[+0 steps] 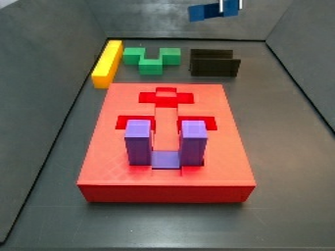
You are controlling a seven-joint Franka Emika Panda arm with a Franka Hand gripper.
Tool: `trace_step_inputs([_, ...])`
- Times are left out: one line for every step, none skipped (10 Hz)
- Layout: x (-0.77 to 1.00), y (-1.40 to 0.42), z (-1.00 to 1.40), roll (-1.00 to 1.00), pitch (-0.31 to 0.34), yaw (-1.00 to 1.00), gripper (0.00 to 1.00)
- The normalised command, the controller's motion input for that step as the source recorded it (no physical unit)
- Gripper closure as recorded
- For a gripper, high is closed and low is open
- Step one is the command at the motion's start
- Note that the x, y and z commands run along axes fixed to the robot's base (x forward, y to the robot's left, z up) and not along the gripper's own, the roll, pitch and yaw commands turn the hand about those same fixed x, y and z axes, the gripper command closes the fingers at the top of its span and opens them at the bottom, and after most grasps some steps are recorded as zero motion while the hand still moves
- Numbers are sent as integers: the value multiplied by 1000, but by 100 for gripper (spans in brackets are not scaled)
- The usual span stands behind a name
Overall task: Pick up the blue object. Move up. Place the blue object on the fixture. Regrasp the blue object. Move to above the board. Insert the blue object.
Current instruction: Place the blue object on the fixture.
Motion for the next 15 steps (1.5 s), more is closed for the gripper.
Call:
trace_step_inputs([463, 11, -111, -891, 400, 74, 100])
trace_step_inputs([397, 20, -74, -874, 557, 143, 100])
trace_step_inputs([311, 54, -37, -877, 666, 163, 100])
trace_step_inputs([500, 49, -234, -746, 471, 126, 100])
trace_step_inputs([674, 34, -414, -606, 237, 0, 100])
trace_step_inputs([829, 100, -469, -477, 220, -43, 100])
trace_step_inputs([680, 114, -457, -591, 89, -151, 100])
trace_step_inputs([529, 191, -291, -754, 94, -349, 100])
trace_step_inputs([437, 109, -129, -597, 269, -523, 100])
trace_step_inputs([486, 74, -83, -654, 229, -517, 100])
trace_step_inputs([474, 131, -66, -617, 309, -429, 100])
trace_step_inputs([414, 103, -314, -411, 229, -346, 100])
trace_step_inputs([280, 149, -529, -209, -43, -114, 100])
trace_step_inputs([306, 226, -529, -223, -260, -3, 100])
trace_step_inputs([337, 206, -231, -414, -231, 0, 100])
